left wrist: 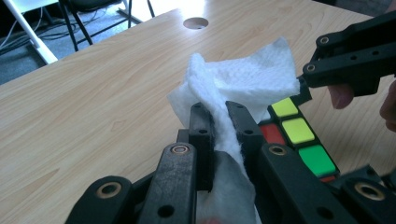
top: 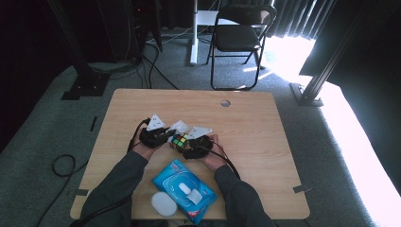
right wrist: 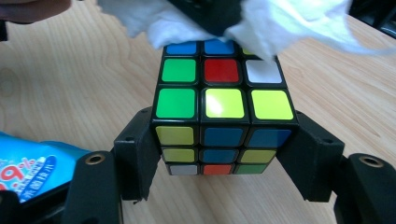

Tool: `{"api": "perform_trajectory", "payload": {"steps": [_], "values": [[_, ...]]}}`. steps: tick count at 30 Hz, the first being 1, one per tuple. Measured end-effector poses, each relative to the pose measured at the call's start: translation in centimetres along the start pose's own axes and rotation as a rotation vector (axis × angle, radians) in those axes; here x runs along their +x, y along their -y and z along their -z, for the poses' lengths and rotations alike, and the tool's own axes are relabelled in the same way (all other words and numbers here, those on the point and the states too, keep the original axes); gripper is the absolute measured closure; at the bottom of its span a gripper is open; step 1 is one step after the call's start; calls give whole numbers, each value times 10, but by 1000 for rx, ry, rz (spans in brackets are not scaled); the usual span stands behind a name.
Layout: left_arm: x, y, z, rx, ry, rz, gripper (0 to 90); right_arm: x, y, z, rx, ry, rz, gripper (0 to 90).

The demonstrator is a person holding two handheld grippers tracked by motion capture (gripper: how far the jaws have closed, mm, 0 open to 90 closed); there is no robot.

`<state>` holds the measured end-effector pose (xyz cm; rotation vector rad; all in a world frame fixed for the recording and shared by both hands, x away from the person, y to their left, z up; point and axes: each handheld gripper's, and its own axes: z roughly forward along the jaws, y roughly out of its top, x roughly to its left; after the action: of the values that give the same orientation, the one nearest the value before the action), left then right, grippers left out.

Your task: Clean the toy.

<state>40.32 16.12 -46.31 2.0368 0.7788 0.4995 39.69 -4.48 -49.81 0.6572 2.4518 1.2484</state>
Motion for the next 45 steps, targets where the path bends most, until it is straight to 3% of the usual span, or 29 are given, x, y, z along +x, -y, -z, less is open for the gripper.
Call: {"api": "perform_trajectory", "payload": {"steps": [8, 15, 21, 25, 35, 45], "values": [[-3, -4, -2, 9, 3, -15, 817, 2, -3, -2, 1, -9, 5, 344], [-17, -6, -2, 24, 49, -84, 818, -1, -1, -3, -2, 6, -21, 344], [-22, 1, 4, 7, 68, -85, 818, -6, 0, -1, -7, 24, -45, 344], [-21, 6, 10, 11, 58, -94, 819, -8, 2, 0, -8, 37, -56, 344], [-2, 4, 8, 14, 6, -38, 820, -3, -1, 1, -14, 16, -41, 345], [-1, -4, -1, 22, -3, -23, 817, 5, -4, -2, -11, -5, -7, 345]]}}
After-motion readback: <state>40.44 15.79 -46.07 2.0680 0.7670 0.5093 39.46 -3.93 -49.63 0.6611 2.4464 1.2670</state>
